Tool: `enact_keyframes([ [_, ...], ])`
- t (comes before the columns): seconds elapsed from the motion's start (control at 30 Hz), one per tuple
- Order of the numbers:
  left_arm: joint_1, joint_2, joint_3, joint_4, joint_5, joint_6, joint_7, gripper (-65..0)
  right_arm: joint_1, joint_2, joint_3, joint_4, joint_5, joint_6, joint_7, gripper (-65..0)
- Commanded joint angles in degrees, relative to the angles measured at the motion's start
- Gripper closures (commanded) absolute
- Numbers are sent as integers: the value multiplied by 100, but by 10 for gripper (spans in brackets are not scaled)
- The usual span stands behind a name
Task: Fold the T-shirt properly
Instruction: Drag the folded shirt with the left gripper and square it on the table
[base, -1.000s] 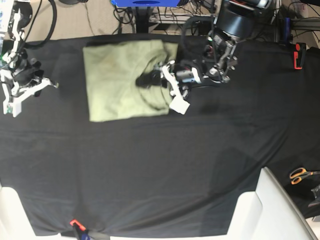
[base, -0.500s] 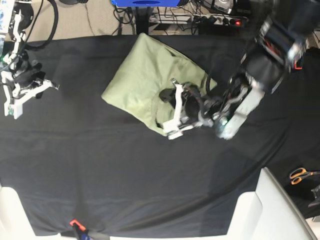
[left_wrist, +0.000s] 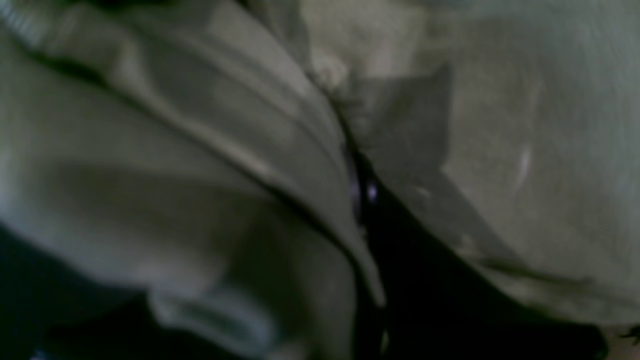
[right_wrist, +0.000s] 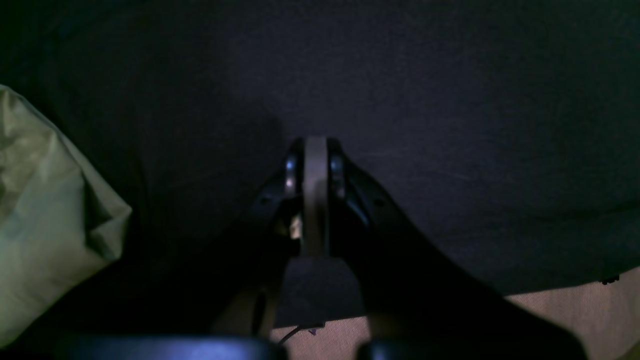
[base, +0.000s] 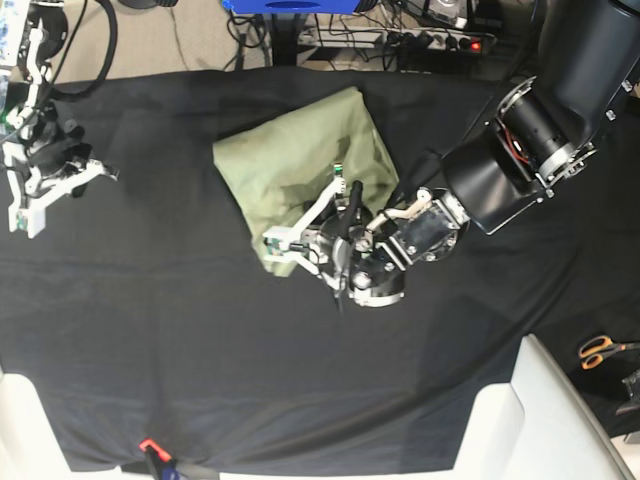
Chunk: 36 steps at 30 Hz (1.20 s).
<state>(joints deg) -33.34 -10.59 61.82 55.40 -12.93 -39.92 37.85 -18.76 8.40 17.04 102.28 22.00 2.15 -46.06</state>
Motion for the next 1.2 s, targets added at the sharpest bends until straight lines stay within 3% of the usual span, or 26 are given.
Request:
enact_keyframes([
  [0.0, -90, 167, 2, -14, 119, 181, -228, 0, 35, 52, 24, 97, 2, -9, 110, -2],
  [0.33, -116, 817, 46, -234, 146, 181, -422, 0, 43, 52, 50, 71, 2, -9, 110, -2],
  [0.5, -116, 1081, 20, -709, 612, 181, -466, 0, 43, 52, 59, 71, -24, -9, 110, -2],
  [1.17, -204, 1063, 11, -779, 717, 199, -624, 0, 52, 61, 59, 62, -24, -9, 110, -2],
])
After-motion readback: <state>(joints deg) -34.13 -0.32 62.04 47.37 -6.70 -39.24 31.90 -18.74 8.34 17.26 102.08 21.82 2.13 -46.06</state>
